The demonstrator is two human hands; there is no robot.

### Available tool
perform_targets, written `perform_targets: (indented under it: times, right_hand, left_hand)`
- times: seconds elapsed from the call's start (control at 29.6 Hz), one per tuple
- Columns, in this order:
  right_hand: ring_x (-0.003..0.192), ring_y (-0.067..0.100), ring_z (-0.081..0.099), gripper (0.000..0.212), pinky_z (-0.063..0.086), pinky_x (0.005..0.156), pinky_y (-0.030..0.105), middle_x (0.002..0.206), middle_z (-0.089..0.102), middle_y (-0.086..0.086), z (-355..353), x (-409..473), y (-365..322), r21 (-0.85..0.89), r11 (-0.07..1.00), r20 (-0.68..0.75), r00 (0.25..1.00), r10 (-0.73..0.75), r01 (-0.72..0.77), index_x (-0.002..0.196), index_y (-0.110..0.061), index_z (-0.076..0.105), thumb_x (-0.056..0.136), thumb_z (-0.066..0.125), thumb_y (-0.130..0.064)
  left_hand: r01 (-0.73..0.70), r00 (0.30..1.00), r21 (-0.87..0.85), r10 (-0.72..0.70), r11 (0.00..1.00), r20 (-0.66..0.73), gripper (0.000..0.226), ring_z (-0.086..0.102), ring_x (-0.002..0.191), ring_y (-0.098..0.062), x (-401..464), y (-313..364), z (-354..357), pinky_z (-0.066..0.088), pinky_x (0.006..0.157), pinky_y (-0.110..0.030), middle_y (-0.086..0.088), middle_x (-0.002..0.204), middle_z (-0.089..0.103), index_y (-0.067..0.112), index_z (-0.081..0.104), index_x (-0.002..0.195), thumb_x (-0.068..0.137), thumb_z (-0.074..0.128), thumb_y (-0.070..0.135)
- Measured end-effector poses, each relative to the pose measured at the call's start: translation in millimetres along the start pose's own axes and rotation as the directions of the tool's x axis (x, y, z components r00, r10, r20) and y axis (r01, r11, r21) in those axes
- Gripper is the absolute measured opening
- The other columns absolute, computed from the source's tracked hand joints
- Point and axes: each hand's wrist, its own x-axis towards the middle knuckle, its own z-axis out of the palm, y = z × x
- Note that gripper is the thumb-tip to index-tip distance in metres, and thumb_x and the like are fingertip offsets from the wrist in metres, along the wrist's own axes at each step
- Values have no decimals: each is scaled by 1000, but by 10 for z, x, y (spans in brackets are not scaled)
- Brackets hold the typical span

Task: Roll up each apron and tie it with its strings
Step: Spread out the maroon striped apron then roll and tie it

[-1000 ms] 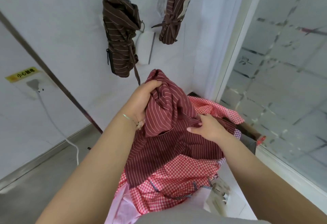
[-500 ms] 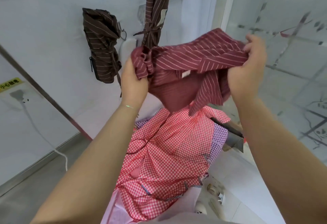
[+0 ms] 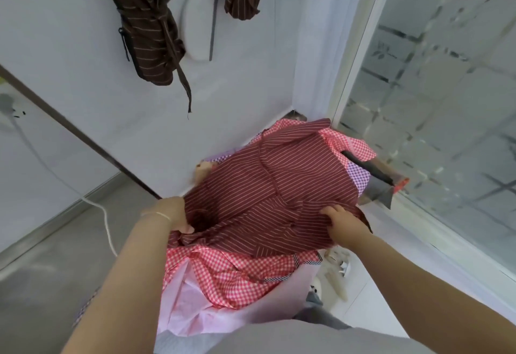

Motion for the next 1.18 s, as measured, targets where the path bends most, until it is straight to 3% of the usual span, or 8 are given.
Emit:
perform_targets:
  times: [0.2,0.37,0.57,0.68,0.78,0.95,1.01,1.18]
  right_hand:
    - [129,29,47,85,45,103,41,153,31,11,55,248,-149,396,910,145,987,72,-125,154,-27,9,88,63,-21]
    - [113,25,57,74,45,97,33,130,56,11,231,204,-66,105,991,254,966,49,-78,151,-18,14,92,58,-28]
    - [130,27,37,39,39,106,40,143,35,6,109,257,43,-109,992,-7,998,-60,59,135,-25,50,96,48,-33]
    - [144,25,20,66,24,116,42,158,19,3,52,344,78,-69,987,-19,989,-146,145,148,-25,27,90,58,-33]
    - [140,25,29,84,18,116,44,151,34,3,-47,490,124,-44,990,112,986,-125,131,151,-25,17,84,65,-40]
    - [99,22,60,39,48,94,35,113,65,2,-470,802,447,-82,997,272,962,5,18,117,-20,62,80,66,-32]
    - [92,22,60,23,50,88,34,101,66,2,-757,938,533,121,992,194,981,1,-25,106,-18,68,84,64,-25]
    - [90,16,66,12,52,86,32,97,70,0,-1280,1137,166,810,565,-212,977,33,156,102,-12,68,93,60,-10]
  left_hand:
    - [-479,866,-354,366,803,-340,45,45,127,-18,-106,1402,182,39,106,-38,4,138,50,24,49,134,94,55,42]
    - [-624,775,-193,569,757,-275,65,18,145,-16,65,1871,360,20,119,-39,5,158,22,23,26,151,95,52,44]
    - [-548,836,-149,543,823,-75,99,10,148,-23,441,2082,368,15,119,-43,-6,161,8,14,-1,154,86,51,65]
    - [-491,871,-33,491,870,-13,95,31,138,-30,559,2178,364,23,115,-44,-11,147,39,10,16,152,84,52,66]
    - [-533,845,-133,533,835,-40,41,54,112,-25,500,2238,228,37,96,-33,-4,114,65,16,60,120,94,52,47]
    - [-425,874,-385,261,819,-410,18,64,84,-21,377,1640,-110,48,72,-33,4,88,69,29,63,98,95,48,40]
    - [-265,860,-372,43,890,-509,23,64,84,-27,345,1306,-180,47,70,-34,-3,92,69,28,63,99,96,46,42]
    - [46,627,-452,-378,891,-681,29,60,82,-42,326,990,-161,42,68,-45,-21,97,62,7,65,109,95,52,29]
